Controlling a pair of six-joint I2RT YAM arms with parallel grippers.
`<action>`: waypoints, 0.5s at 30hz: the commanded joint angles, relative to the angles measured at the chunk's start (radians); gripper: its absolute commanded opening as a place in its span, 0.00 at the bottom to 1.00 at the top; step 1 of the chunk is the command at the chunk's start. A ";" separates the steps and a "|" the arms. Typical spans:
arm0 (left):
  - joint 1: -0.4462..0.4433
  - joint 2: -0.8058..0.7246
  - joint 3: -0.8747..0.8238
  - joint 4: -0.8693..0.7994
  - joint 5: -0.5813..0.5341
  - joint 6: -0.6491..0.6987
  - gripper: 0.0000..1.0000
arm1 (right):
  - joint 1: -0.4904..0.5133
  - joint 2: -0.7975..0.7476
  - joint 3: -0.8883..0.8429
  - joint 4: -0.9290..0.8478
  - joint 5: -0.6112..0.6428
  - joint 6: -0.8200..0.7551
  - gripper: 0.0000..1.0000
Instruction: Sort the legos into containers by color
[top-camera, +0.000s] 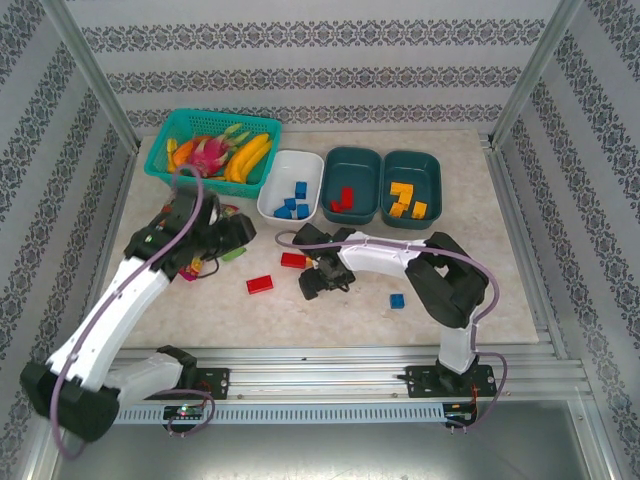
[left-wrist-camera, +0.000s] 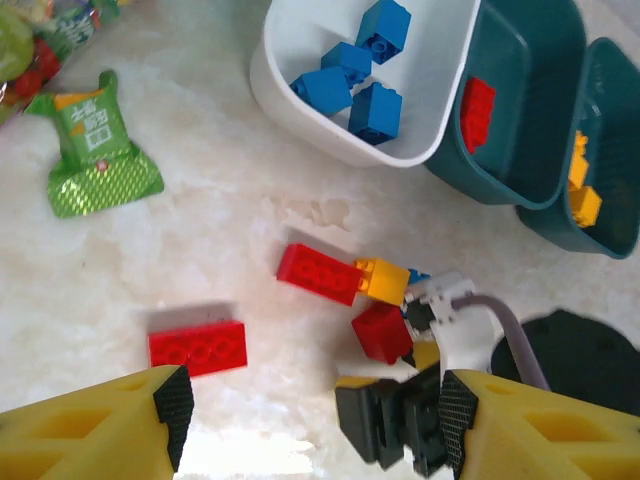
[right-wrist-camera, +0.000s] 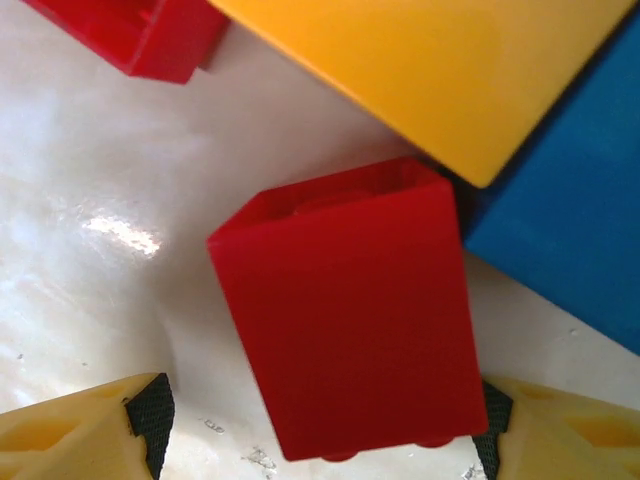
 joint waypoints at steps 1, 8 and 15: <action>-0.008 -0.099 -0.035 -0.003 0.010 -0.068 0.68 | -0.009 0.045 0.044 0.015 0.074 -0.064 0.79; -0.011 -0.135 -0.046 -0.017 0.032 -0.100 0.68 | -0.017 0.078 0.092 0.020 0.075 -0.115 0.68; -0.025 -0.123 -0.071 0.031 0.046 -0.117 0.67 | 0.006 0.071 0.106 0.011 0.063 -0.106 0.46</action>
